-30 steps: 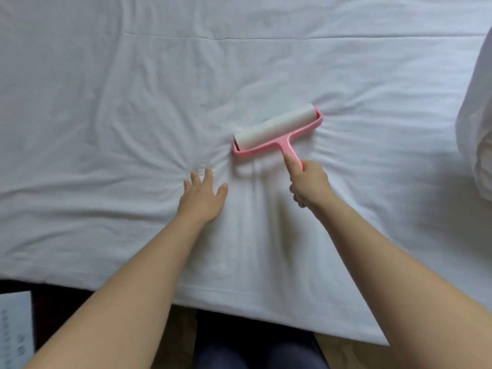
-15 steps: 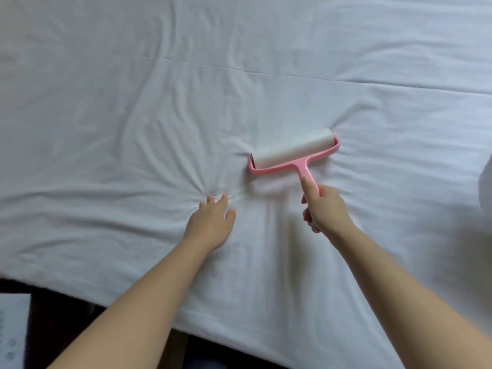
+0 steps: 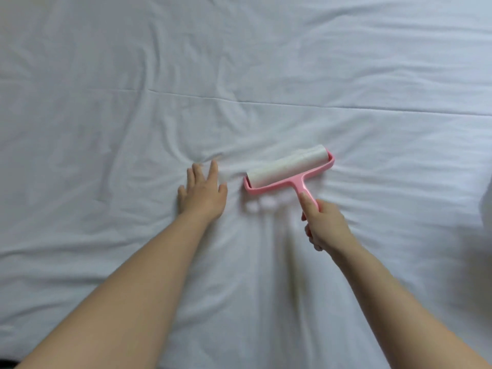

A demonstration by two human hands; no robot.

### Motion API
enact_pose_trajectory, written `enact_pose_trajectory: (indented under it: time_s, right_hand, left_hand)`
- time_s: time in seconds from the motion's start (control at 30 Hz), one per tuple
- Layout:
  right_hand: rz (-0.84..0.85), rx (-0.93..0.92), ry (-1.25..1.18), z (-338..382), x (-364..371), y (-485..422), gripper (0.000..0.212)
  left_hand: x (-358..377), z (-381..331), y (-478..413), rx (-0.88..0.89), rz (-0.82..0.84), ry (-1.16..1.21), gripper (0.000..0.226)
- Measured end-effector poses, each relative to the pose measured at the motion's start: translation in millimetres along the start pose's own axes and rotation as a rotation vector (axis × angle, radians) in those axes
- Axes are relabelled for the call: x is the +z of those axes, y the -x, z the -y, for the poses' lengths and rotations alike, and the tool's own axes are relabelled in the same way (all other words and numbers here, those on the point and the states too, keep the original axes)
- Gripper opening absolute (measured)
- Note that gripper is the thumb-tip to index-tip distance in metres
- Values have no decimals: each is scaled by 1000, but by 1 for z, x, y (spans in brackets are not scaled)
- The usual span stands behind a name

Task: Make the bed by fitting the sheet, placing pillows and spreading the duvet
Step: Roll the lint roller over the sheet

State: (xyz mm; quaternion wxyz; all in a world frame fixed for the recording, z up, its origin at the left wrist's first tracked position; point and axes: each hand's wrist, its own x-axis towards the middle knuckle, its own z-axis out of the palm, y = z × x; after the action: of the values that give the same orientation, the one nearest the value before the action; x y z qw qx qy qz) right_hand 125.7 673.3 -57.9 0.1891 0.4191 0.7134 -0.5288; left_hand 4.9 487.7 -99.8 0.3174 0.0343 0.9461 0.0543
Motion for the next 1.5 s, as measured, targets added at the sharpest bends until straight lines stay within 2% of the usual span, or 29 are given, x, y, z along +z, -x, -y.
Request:
enact_pose_trajectory:
  time_s: [0.27,0.47,0.73,0.9,1.07,1.23,1.37,1.5]
  right_hand:
    - [-5,26,-60,84,25,-66,47]
    - [-76,-29,15,126,50,-111,50]
    - [-58,-46,-11,174,57,-145,48]
    - [-62,-48,-32,155,58,-122,47]
    - [-23,-14,-68,109,44,-76,49]
    - [-4,-12,-49,49,31,-26,48]
    - [20,24,-16,4,11,16,49]
    - [56,60,-48,-23,-6,48,47]
  left_hand:
    - [-55,7,-80,66,126,8,55]
    - [-70,1,-115,95,205,-26,67]
    - [-69,1,-118,147,128,-54,74]
    - [-71,10,-104,196,105,-37,68]
    - [-50,22,-74,263,-5,-20,59]
    - [-16,23,-35,275,-94,146,52]
    - [13,27,12,256,-140,342,67]
    - [32,35,44,177,-158,250,63]
